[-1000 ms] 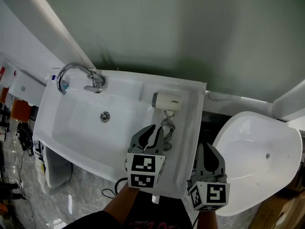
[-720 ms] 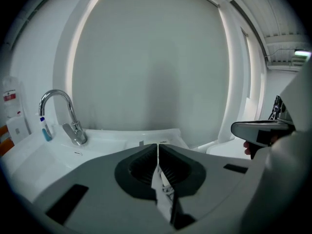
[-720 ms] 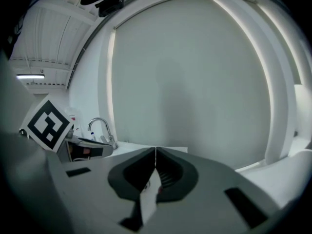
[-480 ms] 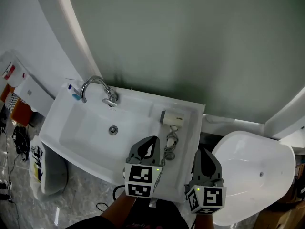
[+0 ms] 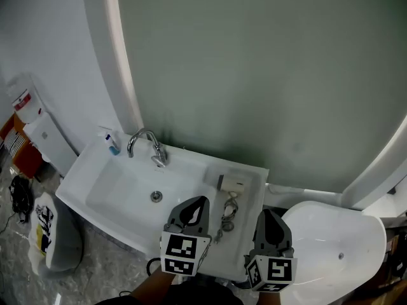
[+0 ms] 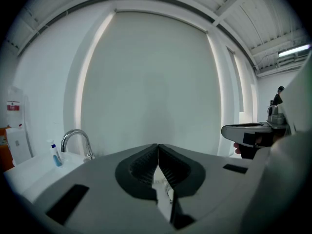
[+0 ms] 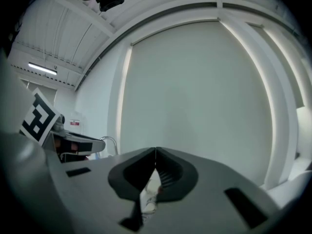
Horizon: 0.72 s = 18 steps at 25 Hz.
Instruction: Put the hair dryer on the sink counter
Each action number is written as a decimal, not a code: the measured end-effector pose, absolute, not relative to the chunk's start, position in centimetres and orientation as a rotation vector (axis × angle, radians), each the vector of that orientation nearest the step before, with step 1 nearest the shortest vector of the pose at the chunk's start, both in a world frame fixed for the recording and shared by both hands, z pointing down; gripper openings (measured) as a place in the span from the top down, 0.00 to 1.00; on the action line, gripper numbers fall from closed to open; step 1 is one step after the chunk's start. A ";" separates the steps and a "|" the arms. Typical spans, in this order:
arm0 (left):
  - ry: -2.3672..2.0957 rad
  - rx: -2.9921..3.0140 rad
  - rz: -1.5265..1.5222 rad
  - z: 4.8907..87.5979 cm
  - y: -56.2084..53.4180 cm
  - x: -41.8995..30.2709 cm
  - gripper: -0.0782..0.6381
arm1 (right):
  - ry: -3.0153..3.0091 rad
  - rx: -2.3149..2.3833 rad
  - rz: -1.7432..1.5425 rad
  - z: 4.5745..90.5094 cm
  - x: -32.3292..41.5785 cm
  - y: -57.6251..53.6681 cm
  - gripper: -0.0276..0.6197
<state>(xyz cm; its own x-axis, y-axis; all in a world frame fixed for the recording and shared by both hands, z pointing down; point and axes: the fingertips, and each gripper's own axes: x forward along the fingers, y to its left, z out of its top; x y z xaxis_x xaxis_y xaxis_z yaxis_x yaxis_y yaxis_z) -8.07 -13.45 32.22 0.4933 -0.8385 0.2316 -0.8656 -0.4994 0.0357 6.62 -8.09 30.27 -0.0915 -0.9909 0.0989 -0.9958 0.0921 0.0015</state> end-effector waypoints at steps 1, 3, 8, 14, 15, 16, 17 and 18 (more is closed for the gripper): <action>-1.490 2.590 0.259 31.7 -13.3 -8.4 0.87 | -2.264 2.071 0.088 29.9 6.4 -7.9 0.92; -1.499 2.605 0.224 30.7 -13.1 -9.0 0.87 | -2.265 2.079 0.059 29.2 6.0 -7.6 0.92; -1.514 2.681 0.145 27.5 -12.3 -9.8 0.87 | -2.272 2.110 -0.003 27.4 5.3 -7.0 0.92; -1.504 2.724 0.083 26.1 -12.1 -10.3 0.87 | -2.244 2.136 -0.062 26.3 4.9 -6.7 0.92; -1.496 2.726 0.080 26.1 -12.1 -10.3 0.87 | -2.239 2.140 -0.068 26.2 4.9 -6.6 0.93; -1.488 2.731 0.075 26.0 -12.1 -10.1 0.87 | -2.236 2.143 -0.072 26.1 4.9 -6.6 0.92; -1.481 2.739 0.070 25.9 -12.1 -9.9 0.87 | -2.233 2.145 -0.076 26.1 4.9 -6.6 0.92; -1.476 2.749 0.067 25.8 -12.2 -9.7 0.87 | -2.230 2.146 -0.078 26.0 5.0 -6.7 0.93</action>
